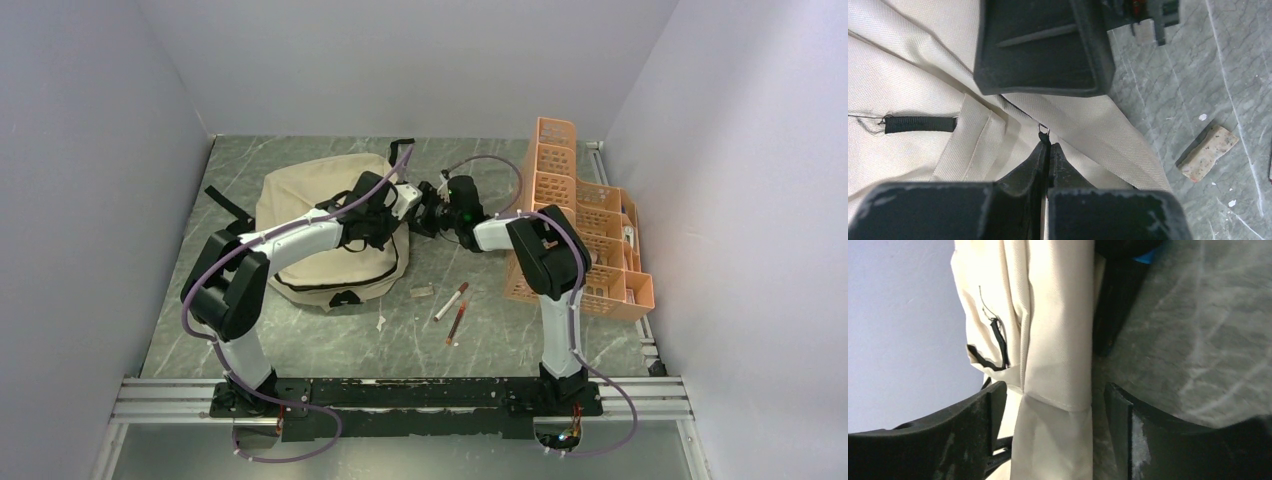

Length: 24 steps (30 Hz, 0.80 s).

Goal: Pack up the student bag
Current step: Zip the student bag at the center of the board.

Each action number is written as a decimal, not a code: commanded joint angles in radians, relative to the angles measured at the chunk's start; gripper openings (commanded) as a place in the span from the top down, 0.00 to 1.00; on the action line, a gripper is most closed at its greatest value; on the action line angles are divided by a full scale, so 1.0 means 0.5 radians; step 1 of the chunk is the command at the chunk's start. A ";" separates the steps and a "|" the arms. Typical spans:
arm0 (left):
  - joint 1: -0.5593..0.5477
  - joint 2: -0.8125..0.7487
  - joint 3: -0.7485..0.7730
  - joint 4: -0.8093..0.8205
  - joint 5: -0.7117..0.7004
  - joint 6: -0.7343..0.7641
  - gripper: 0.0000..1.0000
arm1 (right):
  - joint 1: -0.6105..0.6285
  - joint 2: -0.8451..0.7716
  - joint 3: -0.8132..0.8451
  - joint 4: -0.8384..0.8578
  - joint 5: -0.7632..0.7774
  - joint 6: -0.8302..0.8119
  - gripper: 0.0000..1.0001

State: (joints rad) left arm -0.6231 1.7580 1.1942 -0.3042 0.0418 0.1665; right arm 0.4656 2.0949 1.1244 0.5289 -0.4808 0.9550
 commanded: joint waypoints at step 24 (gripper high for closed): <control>-0.092 -0.359 -0.096 -0.248 0.251 -0.117 0.95 | -0.021 0.246 0.455 0.028 -0.105 -0.017 0.91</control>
State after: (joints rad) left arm -0.6342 1.6390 1.1660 -0.3893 0.1036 0.1455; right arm 0.4667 2.2005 1.3163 0.4938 -0.5655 0.9604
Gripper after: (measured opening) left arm 0.051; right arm 0.123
